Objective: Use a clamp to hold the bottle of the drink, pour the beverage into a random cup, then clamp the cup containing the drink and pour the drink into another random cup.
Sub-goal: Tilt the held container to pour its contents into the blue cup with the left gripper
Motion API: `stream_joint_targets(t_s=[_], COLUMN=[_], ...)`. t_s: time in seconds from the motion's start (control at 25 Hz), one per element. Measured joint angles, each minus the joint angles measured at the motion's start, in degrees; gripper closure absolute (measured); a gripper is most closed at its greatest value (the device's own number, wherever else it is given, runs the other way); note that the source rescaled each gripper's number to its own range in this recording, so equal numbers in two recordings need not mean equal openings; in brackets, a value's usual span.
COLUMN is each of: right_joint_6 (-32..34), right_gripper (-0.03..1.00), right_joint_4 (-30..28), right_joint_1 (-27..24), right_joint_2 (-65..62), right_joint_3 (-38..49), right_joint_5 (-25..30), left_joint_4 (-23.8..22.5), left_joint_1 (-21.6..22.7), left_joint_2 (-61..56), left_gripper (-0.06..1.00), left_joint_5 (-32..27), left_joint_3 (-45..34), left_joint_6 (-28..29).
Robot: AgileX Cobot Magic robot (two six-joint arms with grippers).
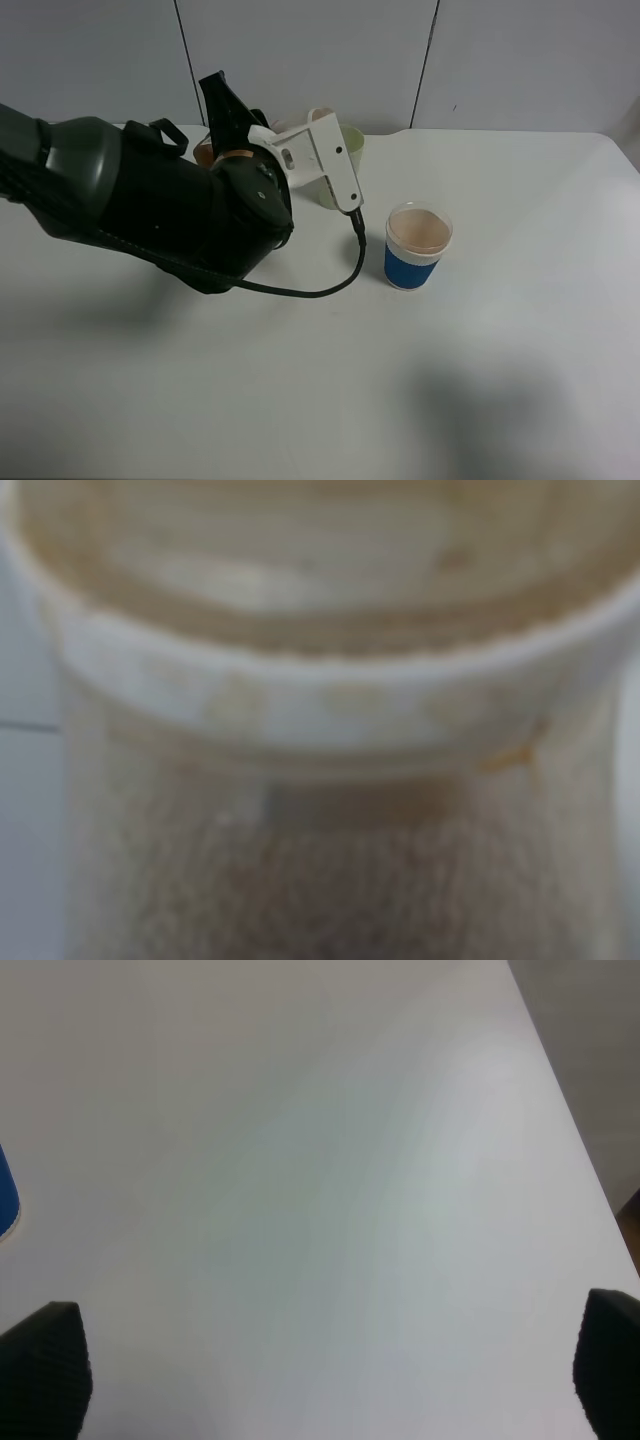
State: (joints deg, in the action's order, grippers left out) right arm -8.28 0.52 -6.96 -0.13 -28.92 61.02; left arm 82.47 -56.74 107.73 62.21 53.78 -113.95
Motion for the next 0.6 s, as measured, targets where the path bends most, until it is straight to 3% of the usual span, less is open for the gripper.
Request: stream_joint_targets(t_s=[0.36, 0.6], right_joint_6=[0.0, 0.0], right_gripper=[0.07, 0.07], right_joint_4=[0.0, 0.0], right_joint_1=[0.0, 0.0], right_joint_2=[0.0, 0.0], right_joint_3=[0.0, 0.0], right_joint_5=[0.0, 0.0], left_joint_4=[0.21, 0.94], left_joint_1=[-2.96, -4.28], left_joint_2=[3.76, 7.85], left_gripper=[0.9, 0.9], left_joint_5=[-0.25, -1.13], left_joint_3=[5.39, 11.77], left_joint_6=[-6.31, -14.82])
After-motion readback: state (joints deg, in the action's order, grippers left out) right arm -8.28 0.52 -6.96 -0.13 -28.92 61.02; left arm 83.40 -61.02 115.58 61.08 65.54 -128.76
